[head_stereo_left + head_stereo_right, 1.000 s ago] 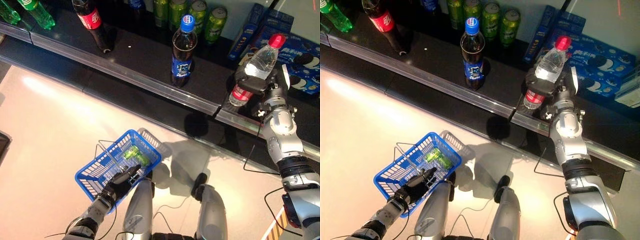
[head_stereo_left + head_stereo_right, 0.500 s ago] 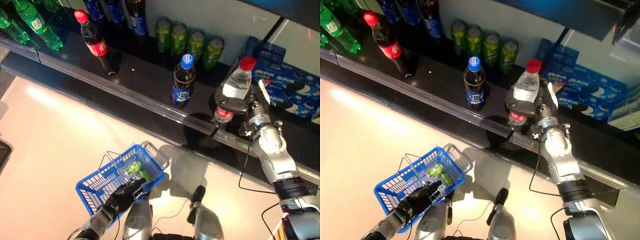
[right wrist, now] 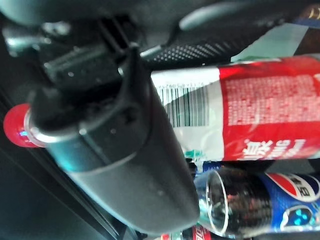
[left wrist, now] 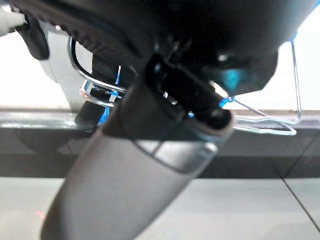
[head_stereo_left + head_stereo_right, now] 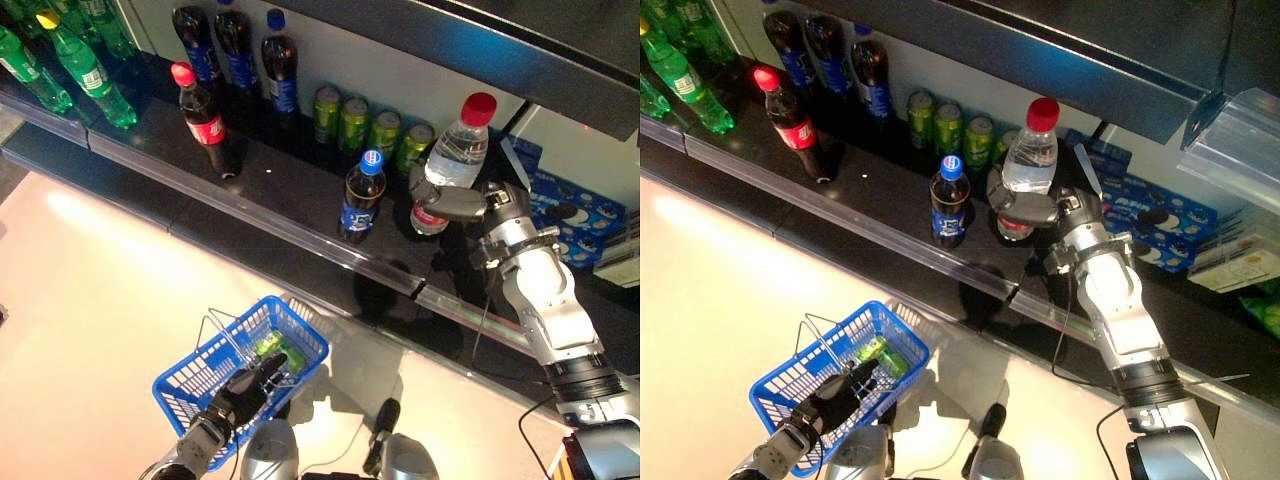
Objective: Pick up the drink and place into the basket.
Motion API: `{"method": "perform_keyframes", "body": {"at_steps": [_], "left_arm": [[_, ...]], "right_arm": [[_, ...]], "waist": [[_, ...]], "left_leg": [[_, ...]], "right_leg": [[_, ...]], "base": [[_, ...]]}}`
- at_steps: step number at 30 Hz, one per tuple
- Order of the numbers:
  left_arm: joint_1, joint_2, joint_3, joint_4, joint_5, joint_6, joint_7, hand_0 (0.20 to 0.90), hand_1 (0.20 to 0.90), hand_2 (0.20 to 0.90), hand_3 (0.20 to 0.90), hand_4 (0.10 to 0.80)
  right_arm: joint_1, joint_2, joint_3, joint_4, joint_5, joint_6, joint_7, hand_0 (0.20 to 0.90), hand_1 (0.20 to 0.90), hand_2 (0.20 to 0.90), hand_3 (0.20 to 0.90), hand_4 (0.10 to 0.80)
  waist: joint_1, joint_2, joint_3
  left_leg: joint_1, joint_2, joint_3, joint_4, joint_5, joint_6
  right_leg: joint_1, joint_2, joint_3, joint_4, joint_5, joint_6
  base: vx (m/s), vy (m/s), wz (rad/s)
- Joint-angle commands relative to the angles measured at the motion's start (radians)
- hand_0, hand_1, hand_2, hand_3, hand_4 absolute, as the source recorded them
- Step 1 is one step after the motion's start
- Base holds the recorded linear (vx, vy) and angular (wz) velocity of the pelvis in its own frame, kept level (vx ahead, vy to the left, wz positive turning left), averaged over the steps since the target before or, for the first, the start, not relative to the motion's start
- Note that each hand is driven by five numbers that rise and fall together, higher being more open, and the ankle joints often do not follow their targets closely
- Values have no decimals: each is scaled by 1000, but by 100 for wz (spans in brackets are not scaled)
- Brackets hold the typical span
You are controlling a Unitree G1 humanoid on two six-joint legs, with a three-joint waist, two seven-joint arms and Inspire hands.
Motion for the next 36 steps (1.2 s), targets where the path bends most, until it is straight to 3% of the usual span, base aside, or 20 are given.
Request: {"method": "perform_keyframes", "body": {"at_steps": [1,11,18,26,36], "left_arm": [[48,0,-62,-56,-90,-55,-126,300,300,300,200,100],[60,-22,-40,-210,-153,-100,-237,300,300,300,200,100],[73,-21,-67,-377,-203,-102,-277,300,300,300,200,100],[69,-3,-113,-597,-237,-115,-248,300,300,300,200,100],[13,34,-181,-898,-221,-153,-149,300,300,300,200,100]], "right_arm": [[8,11,-31,-97,22,-122,2,300,300,300,200,100],[41,46,7,-141,10,-79,73,300,300,300,200,100],[46,52,54,-167,3,-68,97,300,300,300,200,100],[35,43,115,-217,18,-54,126,300,300,300,200,100],[35,98,231,-229,-2,-71,97,300,300,300,200,100]], "waist": [[13,8,-344],[45,8,-362],[70,9,-366],[94,8,-365],[162,-3,-365]], "left_leg": [[-10,51,46,-33,27,-17],[2,62,24,-33,28,-21],[-6,64,-2,-33,34,-22],[-15,58,-28,-33,41,-21],[-34,32,-99,-33,52,-8]], "right_leg": [[-34,-34,12,41,8,23],[4,-11,-13,28,-6,6],[17,2,-22,22,-11,-4],[29,11,-32,13,-12,-8],[51,20,-83,36,-30,-9]], "base": [[0,0,0],[-11,2,5],[-25,7,21],[-26,12,11],[-9,-31,17]]}}
